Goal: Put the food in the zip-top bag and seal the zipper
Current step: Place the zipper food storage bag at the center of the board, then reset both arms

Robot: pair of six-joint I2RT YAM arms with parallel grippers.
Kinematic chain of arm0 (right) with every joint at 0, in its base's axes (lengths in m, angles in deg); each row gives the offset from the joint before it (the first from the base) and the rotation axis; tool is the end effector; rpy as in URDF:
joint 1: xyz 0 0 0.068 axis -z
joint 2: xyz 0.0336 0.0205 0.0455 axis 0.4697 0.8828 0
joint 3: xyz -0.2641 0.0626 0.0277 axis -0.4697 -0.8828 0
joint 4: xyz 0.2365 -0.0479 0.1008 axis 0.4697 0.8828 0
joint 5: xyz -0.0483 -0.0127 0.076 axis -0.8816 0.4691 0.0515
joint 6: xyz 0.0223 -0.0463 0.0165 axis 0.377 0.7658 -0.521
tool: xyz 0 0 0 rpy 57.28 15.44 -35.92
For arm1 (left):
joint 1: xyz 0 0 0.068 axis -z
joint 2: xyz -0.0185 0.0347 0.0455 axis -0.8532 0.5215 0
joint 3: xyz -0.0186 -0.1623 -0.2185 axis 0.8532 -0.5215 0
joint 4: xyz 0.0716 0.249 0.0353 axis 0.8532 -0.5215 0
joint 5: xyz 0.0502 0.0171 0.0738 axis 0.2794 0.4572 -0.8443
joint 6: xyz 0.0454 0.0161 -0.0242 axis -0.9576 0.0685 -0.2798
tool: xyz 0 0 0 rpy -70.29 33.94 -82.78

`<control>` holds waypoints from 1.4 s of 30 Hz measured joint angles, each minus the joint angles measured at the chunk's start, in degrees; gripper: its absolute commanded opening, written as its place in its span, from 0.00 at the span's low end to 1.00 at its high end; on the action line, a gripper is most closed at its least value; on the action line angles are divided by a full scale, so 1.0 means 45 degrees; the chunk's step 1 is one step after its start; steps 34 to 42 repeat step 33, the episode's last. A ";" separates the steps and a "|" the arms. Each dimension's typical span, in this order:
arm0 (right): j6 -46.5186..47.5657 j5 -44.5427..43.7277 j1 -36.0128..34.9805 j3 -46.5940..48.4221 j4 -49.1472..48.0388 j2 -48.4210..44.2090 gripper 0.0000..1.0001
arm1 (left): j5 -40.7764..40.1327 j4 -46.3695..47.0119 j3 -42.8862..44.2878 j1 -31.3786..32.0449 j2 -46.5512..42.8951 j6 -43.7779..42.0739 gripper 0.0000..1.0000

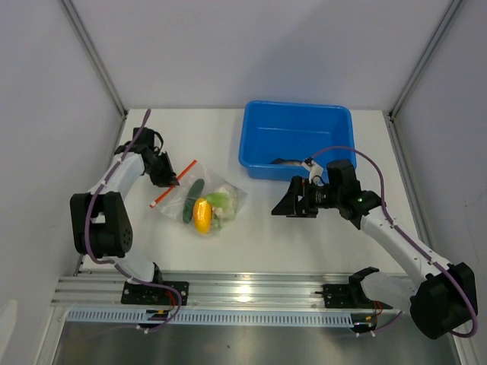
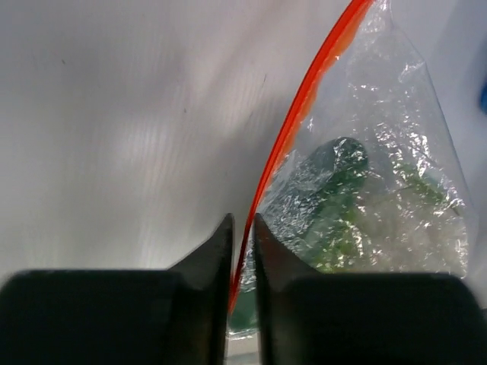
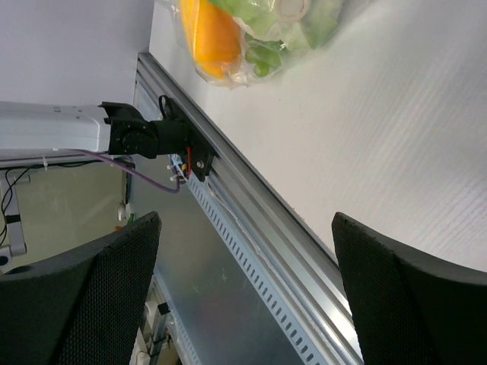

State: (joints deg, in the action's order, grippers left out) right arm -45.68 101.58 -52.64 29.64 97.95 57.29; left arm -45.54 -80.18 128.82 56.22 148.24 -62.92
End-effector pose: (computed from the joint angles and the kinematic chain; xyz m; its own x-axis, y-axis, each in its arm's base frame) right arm 0.2002 0.1185 0.2690 -0.8921 0.0048 -0.4518 -0.3857 0.5128 0.7670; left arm 0.3204 0.0051 0.2273 -0.8819 -0.3687 -0.2937 -0.2699 0.9058 -0.3268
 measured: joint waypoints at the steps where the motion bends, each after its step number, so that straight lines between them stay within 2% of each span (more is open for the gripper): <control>1: 0.0019 -0.0034 0.0029 0.0000 0.0117 -0.0063 0.95 | -0.0058 0.0010 0.0160 -0.0063 0.0073 -0.0073 0.44; 3: 0.0039 -0.0068 0.0083 0.0000 0.0296 -0.0131 0.95 | -0.0151 -0.0029 0.0583 -0.0194 0.0155 -0.0219 0.54; 7: 0.0039 -0.0131 0.0107 0.0000 0.0418 -0.0155 0.95 | -0.0282 -0.0131 0.1710 -0.0345 0.0345 -0.0466 0.79; 14: 0.0034 -0.0631 0.0107 0.0019 0.0729 -0.0131 0.99 | -0.1132 -0.0005 0.1715 -0.0350 -0.0743 -0.0340 1.00; 22: 0.0126 -0.2783 0.0068 0.0058 0.2210 -0.0330 0.99 | -0.0976 0.0301 0.0544 0.0005 -0.5207 0.0612 1.00; 30: -0.0175 -0.6436 -0.0403 0.0019 0.4007 -0.2992 0.99 | 0.0155 0.0855 -0.1870 0.3011 -0.9432 0.2055 0.99; 33: -0.0544 -0.7504 -0.0879 -0.0321 0.4245 -0.4371 1.00 | 0.0845 0.1054 -0.3075 0.3473 -1.0982 0.2715 0.99; 42: -0.0544 -0.7504 -0.0879 -0.0321 0.4245 -0.4371 1.00 | 0.0845 0.1054 -0.3075 0.3473 -1.0982 0.2715 0.99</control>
